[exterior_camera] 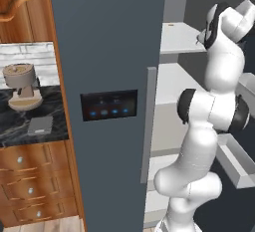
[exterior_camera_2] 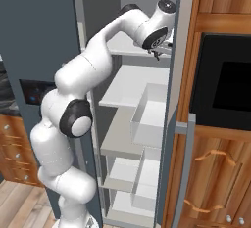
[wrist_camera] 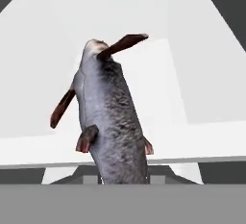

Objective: Take the fish from the fridge and place it on the digital scale on the counter by the fridge. Wait a few seconds for a reading, then move it to the plate on the dining counter.

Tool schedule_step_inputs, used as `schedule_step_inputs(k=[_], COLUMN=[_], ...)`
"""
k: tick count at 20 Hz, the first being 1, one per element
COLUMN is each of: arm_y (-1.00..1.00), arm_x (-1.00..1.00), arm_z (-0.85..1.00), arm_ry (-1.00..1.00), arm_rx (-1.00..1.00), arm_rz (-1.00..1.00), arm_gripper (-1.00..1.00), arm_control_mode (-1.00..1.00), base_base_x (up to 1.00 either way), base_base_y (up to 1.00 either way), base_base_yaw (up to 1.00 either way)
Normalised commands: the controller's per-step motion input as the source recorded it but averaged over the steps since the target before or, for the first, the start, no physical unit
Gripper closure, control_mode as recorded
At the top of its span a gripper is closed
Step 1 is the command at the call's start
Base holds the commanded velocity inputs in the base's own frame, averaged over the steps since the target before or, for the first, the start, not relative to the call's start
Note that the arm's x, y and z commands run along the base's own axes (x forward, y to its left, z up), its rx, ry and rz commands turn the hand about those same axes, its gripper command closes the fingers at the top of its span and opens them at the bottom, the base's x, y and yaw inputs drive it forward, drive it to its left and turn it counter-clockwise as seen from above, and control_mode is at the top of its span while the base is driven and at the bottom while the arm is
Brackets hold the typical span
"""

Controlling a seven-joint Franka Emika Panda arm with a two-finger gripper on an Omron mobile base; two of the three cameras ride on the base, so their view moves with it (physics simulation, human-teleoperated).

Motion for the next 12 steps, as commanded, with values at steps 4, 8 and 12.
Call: schedule_step_inputs(k=[4,8,12], arm_y=[0.68,0.71,0.56], arm_x=[-1.0,-1.0,-1.0], arm_z=[-0.15,-0.01,0.03], arm_ry=[-0.21,-0.12,-0.02], arm_rx=[0.0,0.0,0.0], arm_rz=[-0.09,-0.1,-0.11], arm_gripper=[1.0,1.0,1.0], arm_control_mode=[-1.0,-1.0,-1.0], base_base_x=[0.0,0.0,0.0], base_base_y=[0.0,0.0,0.0], base_base_yaw=[0.0,0.0,0.0])
